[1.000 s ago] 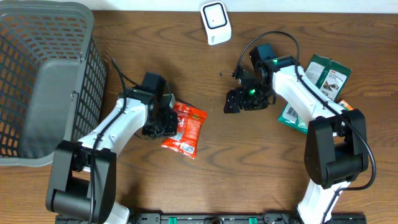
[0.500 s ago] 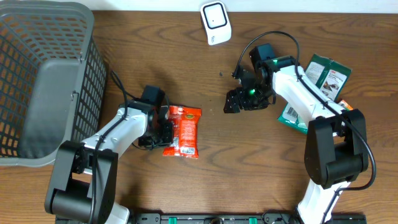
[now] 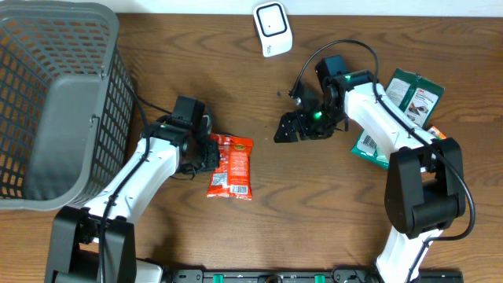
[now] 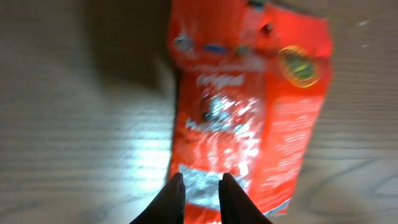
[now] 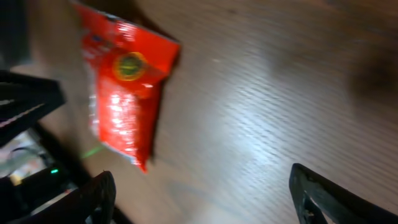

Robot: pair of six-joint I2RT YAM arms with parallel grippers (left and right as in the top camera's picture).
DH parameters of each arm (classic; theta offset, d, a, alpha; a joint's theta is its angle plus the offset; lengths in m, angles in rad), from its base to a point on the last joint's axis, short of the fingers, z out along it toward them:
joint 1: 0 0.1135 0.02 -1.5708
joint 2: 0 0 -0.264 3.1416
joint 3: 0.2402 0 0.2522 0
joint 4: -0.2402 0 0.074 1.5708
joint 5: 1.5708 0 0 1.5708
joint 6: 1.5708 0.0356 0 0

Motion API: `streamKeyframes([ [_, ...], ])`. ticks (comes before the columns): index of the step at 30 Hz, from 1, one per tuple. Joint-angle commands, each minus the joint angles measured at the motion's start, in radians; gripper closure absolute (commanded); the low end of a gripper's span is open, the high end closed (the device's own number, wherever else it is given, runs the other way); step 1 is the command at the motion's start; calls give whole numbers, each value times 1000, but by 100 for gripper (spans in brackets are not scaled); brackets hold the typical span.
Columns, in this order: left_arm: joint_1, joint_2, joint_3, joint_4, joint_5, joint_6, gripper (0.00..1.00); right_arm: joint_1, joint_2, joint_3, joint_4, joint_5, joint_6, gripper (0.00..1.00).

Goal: Scan the item barcode
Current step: 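Bring the right gripper to the snack pack and grasp it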

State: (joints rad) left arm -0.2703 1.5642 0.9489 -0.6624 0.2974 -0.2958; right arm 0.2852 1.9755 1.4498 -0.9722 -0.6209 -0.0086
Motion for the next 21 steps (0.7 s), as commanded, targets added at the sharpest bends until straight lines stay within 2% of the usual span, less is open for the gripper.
streamKeyframes([
  [1, 3, 12, -14, 35, 35, -14, 80, 9, -11, -7, 13, -111, -15, 17],
  [6, 3, 39, -64, 97, 34, -17, 80, 45, -10, -33, 83, -122, -5, 18],
  [12, 3, 114, -81, 131, 31, -17, 80, 92, -10, -129, 253, -172, 117, 21],
  [16, 3, 182, -81, 161, 16, -16, 80, 134, -10, -234, 428, -272, 167, 31],
  [21, 3, 214, -81, 163, -29, -17, 80, 172, -10, -322, 585, -271, 252, 35],
])
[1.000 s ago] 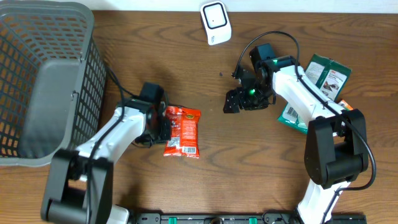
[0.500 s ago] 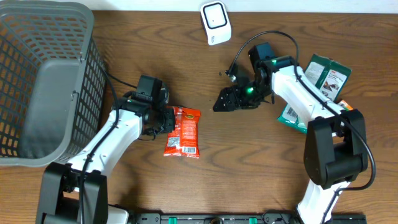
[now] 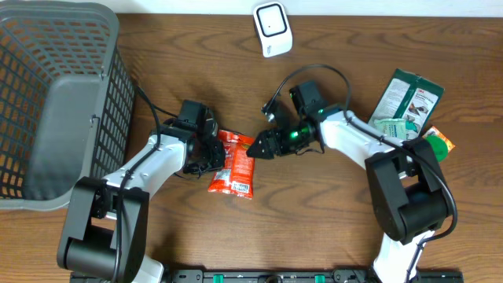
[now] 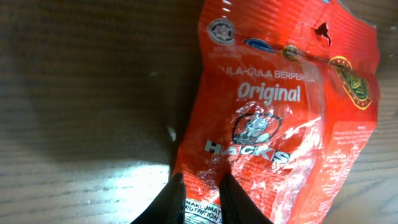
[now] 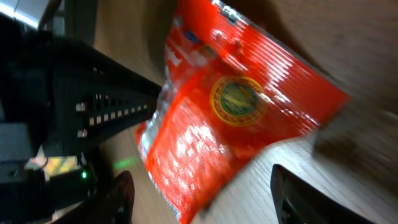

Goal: Scan the item barcode
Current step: 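Bring the right gripper to the snack pack and grasp it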

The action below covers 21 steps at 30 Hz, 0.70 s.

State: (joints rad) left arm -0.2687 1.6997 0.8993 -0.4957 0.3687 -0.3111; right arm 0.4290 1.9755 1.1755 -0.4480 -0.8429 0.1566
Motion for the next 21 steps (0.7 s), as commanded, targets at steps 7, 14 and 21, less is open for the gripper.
streamKeyframes([
  [7, 2, 79, -32, -11, -100, -2, 80, 103, -10, -198, 318, -18, 282, 37],
  [14, 2, 79, -32, -14, -100, -2, 80, 115, -10, -216, 382, 84, 344, 36],
  [21, 2, 79, -32, -22, -100, -2, 80, 117, -10, -216, 497, 95, 398, 34],
])
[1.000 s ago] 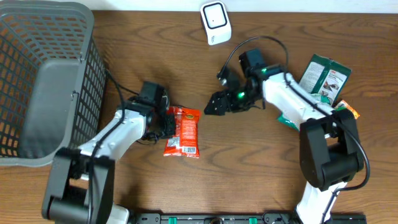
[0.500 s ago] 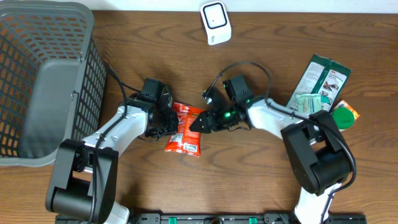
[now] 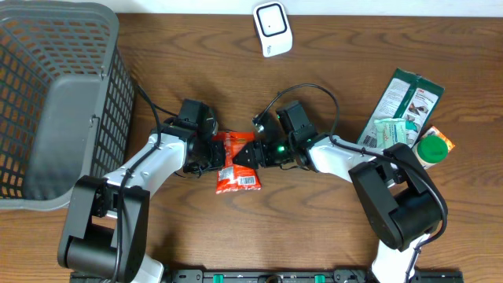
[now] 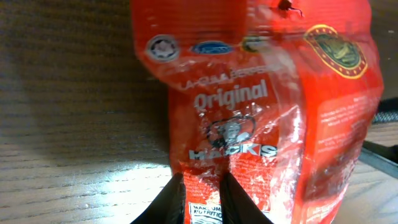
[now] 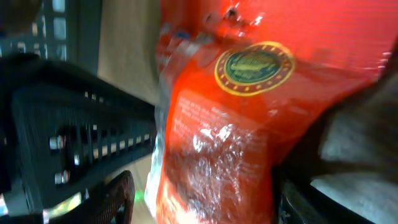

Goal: Scan the item barcode
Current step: 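Bring the right gripper to the snack pack and grasp it, then release the snack pack from the left gripper and withdraw left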

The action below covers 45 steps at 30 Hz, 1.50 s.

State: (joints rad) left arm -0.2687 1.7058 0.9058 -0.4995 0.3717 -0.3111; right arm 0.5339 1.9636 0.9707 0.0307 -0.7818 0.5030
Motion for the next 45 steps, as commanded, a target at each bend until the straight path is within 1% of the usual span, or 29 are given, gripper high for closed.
streamKeyframes([
  [1, 2, 73, -39, -18, -103, -2, 80, 13, 2, -11, 20, 34, 53, 36],
  [4, 2, 73, -39, -18, -103, -2, 80, 35, 2, -17, 22, 46, 53, 37],
  [5, 2, 73, -39, -18, -103, -2, 80, 42, 2, -19, 22, 50, 53, 39],
  [9, 2, 73, -39, -13, -103, -2, 80, 70, 2, -19, 34, 52, 42, 52],
  [12, 2, 73, -38, -6, -103, -2, 80, 85, 2, -19, 40, 70, 42, 55],
  [14, 2, 73, -38, -7, -103, -1, 80, 95, 2, -19, 40, 86, 41, 64],
  [15, 2, 73, -38, -7, -103, -1, 80, 95, 2, -19, 40, 90, 35, 73],
  [17, 4, 64, -35, -7, -103, -1, 78, 95, 2, -19, 41, 93, 1, 84],
  [18, 6, 55, -31, -10, -103, -1, 76, 95, 2, -19, 41, 93, -9, 87],
  [20, 14, 4, -17, -19, -103, -1, 71, 95, -10, -19, 40, 93, -39, 85],
  [23, 29, -92, -16, -22, -102, -1, 65, 95, -57, -19, 35, 101, -84, 85],
  [25, 39, -162, -15, -37, -103, -1, 62, 92, -105, -19, 6, 144, -109, 91],
  [28, 61, -278, -15, -68, -103, -2, 56, 89, -202, -19, -102, 317, -143, 99],
  [31, 84, -384, -15, -104, -103, -1, 48, 89, -313, -19, -234, 525, -203, 99],
  [33, 98, -430, -15, -126, -109, -1, 45, 89, -370, -19, -302, 671, -233, 99],
  [36, 116, -469, -16, -148, -170, -1, 41, 89, -434, -19, -400, 937, -250, 99],
  [39, 122, -470, -16, -151, -244, -1, 28, 90, -454, -19, -488, 1203, -251, 99],
  [40, 122, -465, -16, -151, -260, -1, 20, 90, -453, -19, -514, 1293, -258, 99],
  [41, 122, -462, -16, -151, -262, -1, 18, 90, -448, -19, -529, 1350, -265, 99],
  [43, 122, -451, -16, -152, -261, -1, 16, 90, -423, -19, -557, 1479, -277, 99],
  [45, 122, -445, -17, -151, -261, -1, 16, 90, -398, -19, -558, 1516, -277, 99],
])
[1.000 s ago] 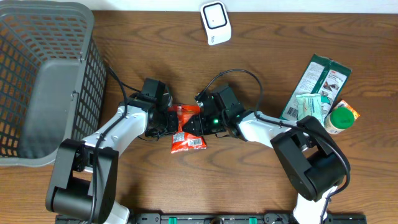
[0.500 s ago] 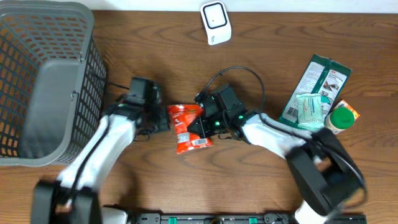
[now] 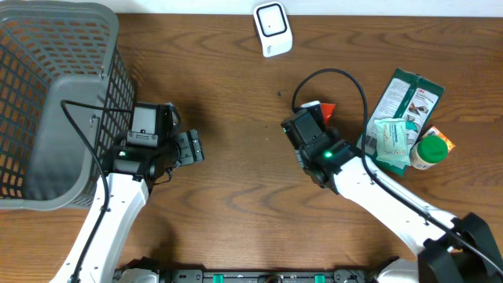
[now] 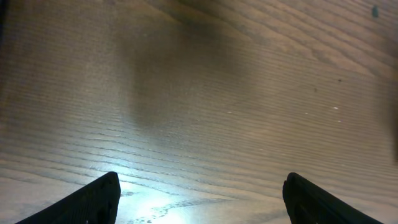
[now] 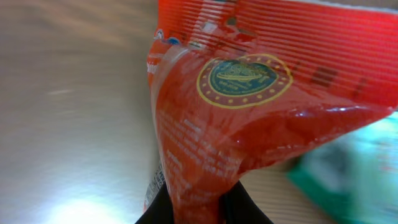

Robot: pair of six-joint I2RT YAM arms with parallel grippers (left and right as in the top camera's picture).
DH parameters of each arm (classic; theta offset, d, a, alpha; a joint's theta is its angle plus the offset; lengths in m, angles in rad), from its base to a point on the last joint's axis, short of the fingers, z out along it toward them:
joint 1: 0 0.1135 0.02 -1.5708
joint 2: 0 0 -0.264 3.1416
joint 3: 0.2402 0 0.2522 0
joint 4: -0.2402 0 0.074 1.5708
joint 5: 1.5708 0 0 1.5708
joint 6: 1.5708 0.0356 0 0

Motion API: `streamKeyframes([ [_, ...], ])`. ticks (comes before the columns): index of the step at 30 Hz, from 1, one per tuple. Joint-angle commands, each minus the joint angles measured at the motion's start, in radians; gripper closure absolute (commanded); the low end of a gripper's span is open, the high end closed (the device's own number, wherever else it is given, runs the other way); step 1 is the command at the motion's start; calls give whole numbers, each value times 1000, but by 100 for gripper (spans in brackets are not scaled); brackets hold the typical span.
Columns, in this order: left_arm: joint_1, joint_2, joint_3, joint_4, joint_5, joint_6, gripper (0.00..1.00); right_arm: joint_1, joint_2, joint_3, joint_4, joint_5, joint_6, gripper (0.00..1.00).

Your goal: Scan the item barcode

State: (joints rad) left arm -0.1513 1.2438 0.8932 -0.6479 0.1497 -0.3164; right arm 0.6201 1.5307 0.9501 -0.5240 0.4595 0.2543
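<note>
My right gripper [image 5: 194,208] is shut on a red snack packet [image 5: 249,106], which hangs crumpled in front of the wrist camera and above the table. In the overhead view only a red corner of the packet [image 3: 324,108] shows, past the right gripper [image 3: 317,118] at mid-table right. The white scanner [image 3: 272,29] stands at the far edge. My left gripper [image 3: 194,148] is open beside the basket. In its own view the left gripper [image 4: 199,205] has only bare wood between its fingers [image 4: 93,198].
A grey mesh basket [image 3: 55,94] fills the left side. Green packets [image 3: 409,94] and a small green-capped bottle [image 3: 428,149] lie at the right. The right arm's black cable [image 3: 330,75] loops above the wrist.
The left gripper has let go of the packet, opened and drawn back left toward the basket. The right gripper has shut on the packet and now holds it to the right, off the table.
At first the left gripper was shut on the packet's edge while the right stood open some way off. Then the open right gripper was at the packet's other end, then around it. Now the right holds the packet and the left is free.
</note>
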Motion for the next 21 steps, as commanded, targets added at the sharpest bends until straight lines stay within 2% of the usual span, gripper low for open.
streamKeyframes([
  [1, 4, 17, -4, -3, -39, 4, 16, 7, 74, 2, -2, 321, -35, 99],
  [8, 4, 17, -4, -3, -39, 4, 16, 69, 242, 2, 64, 479, -96, 99],
  [14, 4, 17, -4, -3, -39, 4, 15, 163, 288, 2, 141, 425, -139, 97],
  [16, 4, 17, -4, -3, -39, 4, 15, 201, 287, 2, 162, 325, -136, 82],
  [18, 4, 17, -4, -3, -39, 4, 16, 235, 286, 2, 188, 248, -136, 74],
  [20, 4, 17, -4, -3, -39, 4, 15, 276, 283, 12, 198, 216, -136, 53],
  [21, 4, 17, -4, -3, -39, 4, 15, 286, 280, 21, 193, 216, -136, 51],
])
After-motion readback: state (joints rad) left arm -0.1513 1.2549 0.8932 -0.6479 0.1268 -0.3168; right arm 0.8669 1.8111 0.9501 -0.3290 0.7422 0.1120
